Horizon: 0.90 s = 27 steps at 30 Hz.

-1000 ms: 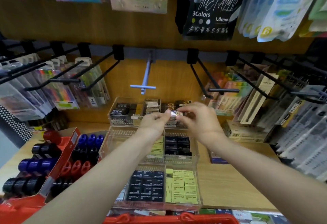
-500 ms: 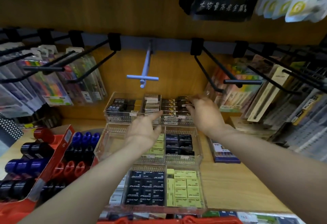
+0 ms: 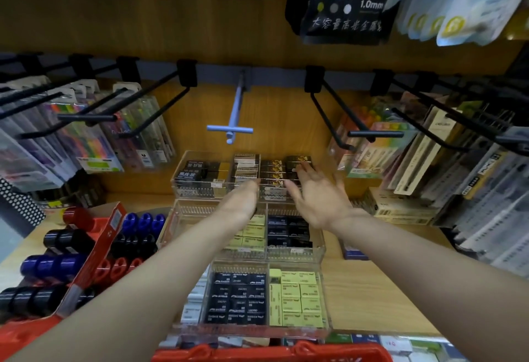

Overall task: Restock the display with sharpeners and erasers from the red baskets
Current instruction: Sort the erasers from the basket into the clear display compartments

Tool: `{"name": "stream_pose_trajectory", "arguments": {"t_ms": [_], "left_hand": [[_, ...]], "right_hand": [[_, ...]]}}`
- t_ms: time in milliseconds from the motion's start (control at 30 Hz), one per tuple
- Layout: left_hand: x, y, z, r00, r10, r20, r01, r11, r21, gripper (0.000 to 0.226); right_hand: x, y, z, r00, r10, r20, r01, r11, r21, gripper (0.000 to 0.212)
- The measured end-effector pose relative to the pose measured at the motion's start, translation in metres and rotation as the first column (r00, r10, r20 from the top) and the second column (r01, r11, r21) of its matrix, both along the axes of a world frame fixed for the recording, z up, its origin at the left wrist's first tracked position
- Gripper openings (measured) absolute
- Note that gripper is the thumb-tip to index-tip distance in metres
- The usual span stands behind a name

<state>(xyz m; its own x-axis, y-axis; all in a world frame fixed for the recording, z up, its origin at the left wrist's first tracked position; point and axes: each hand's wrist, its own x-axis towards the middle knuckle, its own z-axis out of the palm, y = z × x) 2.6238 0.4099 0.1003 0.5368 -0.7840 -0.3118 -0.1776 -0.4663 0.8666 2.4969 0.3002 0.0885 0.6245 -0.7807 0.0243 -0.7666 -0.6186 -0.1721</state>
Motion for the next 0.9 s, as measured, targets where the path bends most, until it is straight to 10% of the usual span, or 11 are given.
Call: {"name": "stream_pose_trajectory", "arguments": {"t_ms": [100,267,367,600,900], "left_hand": [[-0.007,0.015,0.01,0.862,0.156,-0.482,-0.226,0.97,-0.09,0.032],[-0.025,0.063,0.019,0.761,0.1,-0.641,-0.265,0.95,-0.167,0.04],[-0.038,0.091,0.027,0.646,0.136,-0.751,-0.385,0.908,-0.166,0.036],[-0.051,0.134,0.032,0.654,0.136,-0.744,-0.455,0.857,-0.243,0.018],[-0.038,0.124,0.019,0.89,-0.083,-0.448,-0.109,0.916,-0.385,0.035]], "right_hand": [[-0.021,0.021,0.005,0.946,0.068,0.316,-0.082,0.996,0.032,0.043],[-0.042,0.079,0.027,0.688,-0.356,0.632,-0.223,0.725,0.651,0.028],[-0.049,0.114,0.031,0.645,-0.295,0.705,-0.396,0.66,0.638,0.035],[-0.05,0.15,0.04,0.673,-0.071,0.736,-0.348,0.848,0.4,0.036],[-0.055,0.129,0.04,0.663,-0.299,0.686,-0.352,0.685,0.638,0.016]]}}
